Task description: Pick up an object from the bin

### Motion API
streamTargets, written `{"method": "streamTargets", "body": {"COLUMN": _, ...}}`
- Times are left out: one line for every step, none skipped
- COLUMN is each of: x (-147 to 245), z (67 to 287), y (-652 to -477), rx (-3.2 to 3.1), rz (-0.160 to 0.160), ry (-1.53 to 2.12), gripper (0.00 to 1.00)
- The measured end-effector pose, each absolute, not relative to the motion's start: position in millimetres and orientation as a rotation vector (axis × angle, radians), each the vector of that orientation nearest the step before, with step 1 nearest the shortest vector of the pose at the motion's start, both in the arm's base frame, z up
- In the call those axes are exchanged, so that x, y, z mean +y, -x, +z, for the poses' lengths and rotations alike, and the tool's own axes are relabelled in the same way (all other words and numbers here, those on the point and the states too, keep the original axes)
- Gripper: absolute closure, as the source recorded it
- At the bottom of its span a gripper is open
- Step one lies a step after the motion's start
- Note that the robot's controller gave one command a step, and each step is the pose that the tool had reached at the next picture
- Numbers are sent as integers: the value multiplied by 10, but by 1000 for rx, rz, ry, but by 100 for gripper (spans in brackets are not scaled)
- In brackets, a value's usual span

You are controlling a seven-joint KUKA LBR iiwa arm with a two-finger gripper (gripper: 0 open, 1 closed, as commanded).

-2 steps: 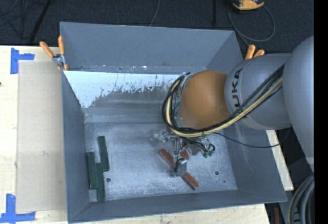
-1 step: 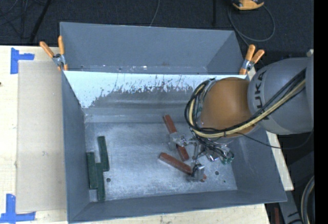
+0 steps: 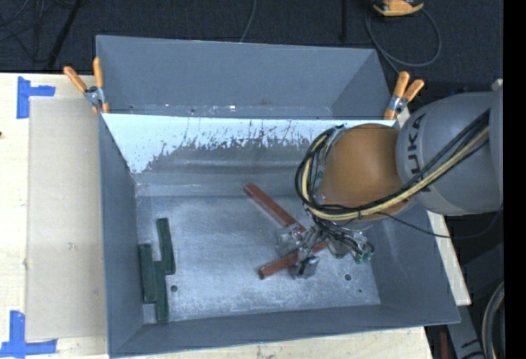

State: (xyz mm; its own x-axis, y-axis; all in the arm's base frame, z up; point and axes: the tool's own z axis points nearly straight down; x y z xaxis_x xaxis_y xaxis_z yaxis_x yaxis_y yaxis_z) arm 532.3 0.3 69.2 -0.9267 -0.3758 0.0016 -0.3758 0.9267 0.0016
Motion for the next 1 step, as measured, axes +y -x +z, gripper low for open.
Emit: {"method": "streamTargets", "body": {"x": 60, "z": 2160, "y": -5273, "rx": -3083, "rz": 2, "ry": -647, "gripper": 100}}
